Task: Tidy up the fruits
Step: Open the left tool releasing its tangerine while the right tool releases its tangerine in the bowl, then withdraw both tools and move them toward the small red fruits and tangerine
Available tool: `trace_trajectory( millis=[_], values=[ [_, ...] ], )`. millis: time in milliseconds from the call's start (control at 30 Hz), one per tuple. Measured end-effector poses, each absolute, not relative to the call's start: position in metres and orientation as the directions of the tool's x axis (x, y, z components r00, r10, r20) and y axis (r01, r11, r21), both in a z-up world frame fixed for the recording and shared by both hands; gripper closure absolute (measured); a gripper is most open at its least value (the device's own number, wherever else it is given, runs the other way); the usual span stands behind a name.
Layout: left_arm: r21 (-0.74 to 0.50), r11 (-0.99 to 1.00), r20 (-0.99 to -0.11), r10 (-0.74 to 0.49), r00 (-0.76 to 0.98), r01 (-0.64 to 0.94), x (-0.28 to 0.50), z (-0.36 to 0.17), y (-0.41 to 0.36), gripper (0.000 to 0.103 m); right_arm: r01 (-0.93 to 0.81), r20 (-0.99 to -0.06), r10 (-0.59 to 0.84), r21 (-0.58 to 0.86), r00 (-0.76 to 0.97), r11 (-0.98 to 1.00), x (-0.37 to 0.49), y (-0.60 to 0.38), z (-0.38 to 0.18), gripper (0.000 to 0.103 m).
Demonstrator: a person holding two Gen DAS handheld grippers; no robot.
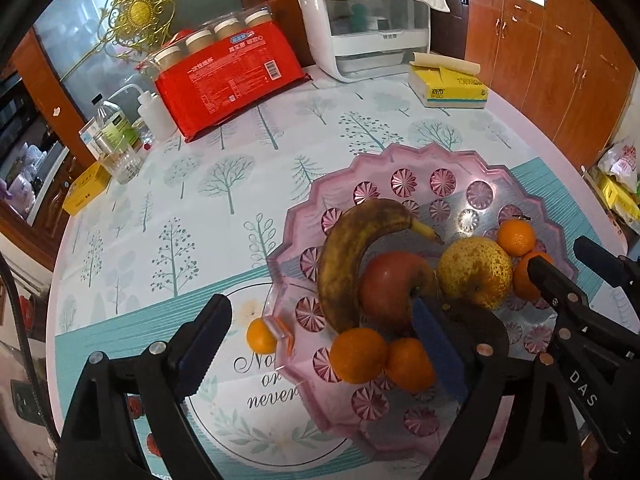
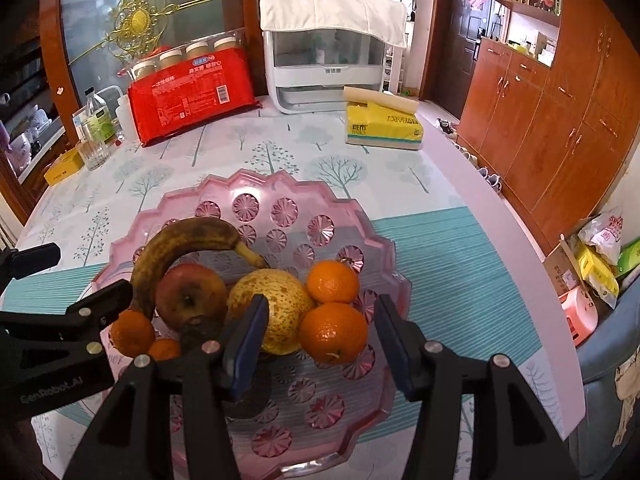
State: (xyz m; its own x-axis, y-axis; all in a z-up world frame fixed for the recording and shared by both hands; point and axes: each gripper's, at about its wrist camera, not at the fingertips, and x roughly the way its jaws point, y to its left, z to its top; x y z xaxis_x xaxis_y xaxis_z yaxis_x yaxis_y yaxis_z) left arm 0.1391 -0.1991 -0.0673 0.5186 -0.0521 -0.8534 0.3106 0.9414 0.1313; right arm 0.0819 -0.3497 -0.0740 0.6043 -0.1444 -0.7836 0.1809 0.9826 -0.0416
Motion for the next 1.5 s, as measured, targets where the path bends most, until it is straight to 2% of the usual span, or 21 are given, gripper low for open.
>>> trace_trajectory(
  millis=[933,1500],
  values=[
    [0.093,0.954,-0.835,-0.08,0.545,0.284,0.111,-0.041,-0.164,0.012,0.175,-0.767,-0.167,-0.072,0.619,0.982,0.053,-0.322,-0.052,0.048],
    [0.091,0.966,-0.8,-0.073,0.595,0.241,0.1,-0.007,-0.075,0.012,0.169,-0.711,-0.171,-0.074,0.682,0.983,0.045,-0.251,-0.013,0.048]
  ],
)
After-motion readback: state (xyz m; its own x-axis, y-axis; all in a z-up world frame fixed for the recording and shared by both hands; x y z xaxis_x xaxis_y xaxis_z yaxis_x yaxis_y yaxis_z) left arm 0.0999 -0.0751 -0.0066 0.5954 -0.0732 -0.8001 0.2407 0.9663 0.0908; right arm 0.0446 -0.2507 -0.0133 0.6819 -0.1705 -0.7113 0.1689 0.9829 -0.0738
